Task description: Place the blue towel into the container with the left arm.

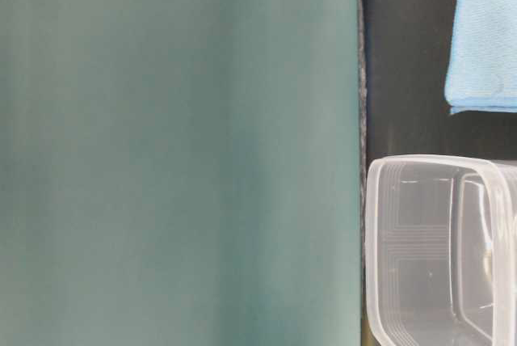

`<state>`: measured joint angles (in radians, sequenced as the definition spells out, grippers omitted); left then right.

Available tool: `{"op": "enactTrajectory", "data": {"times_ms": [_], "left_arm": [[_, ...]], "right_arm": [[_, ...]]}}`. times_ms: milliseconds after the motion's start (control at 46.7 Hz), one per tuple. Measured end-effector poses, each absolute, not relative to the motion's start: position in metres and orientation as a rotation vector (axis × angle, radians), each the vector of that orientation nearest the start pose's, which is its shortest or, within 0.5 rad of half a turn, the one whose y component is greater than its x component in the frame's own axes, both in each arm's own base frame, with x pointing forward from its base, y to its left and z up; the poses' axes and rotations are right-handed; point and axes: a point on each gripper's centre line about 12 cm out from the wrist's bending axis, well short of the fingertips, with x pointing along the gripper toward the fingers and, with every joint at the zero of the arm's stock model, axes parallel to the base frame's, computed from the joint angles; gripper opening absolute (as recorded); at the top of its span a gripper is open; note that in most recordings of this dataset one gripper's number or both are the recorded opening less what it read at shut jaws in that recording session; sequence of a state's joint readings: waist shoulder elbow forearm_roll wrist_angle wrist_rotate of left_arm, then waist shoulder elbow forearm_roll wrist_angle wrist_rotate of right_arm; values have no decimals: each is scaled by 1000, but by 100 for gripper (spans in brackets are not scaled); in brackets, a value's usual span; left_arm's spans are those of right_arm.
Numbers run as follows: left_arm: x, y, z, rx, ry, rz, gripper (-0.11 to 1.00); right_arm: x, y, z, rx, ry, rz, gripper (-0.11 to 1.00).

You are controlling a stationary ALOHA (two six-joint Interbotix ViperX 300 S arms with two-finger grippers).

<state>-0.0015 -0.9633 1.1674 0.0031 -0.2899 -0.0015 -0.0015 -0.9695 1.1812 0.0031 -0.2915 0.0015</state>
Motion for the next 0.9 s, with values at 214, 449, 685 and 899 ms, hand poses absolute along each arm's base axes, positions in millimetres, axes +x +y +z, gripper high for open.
{"op": "enactTrajectory", "data": {"times_ms": [214, 449, 685, 899], "left_arm": [[222, 4, 311, 21, 95, 14, 0], [266, 9, 333, 36, 286, 32, 0], [327, 17, 330, 35, 455, 49, 0], [385, 28, 316, 33, 623, 66, 2]], "right_arm": [[194, -1, 291, 18, -66, -4, 1], [184, -5, 292, 44, -53, -28, 1], [171, -9, 299, 44, -79, -53, 33], [163, -10, 299, 46, -63, -62, 75]]}}
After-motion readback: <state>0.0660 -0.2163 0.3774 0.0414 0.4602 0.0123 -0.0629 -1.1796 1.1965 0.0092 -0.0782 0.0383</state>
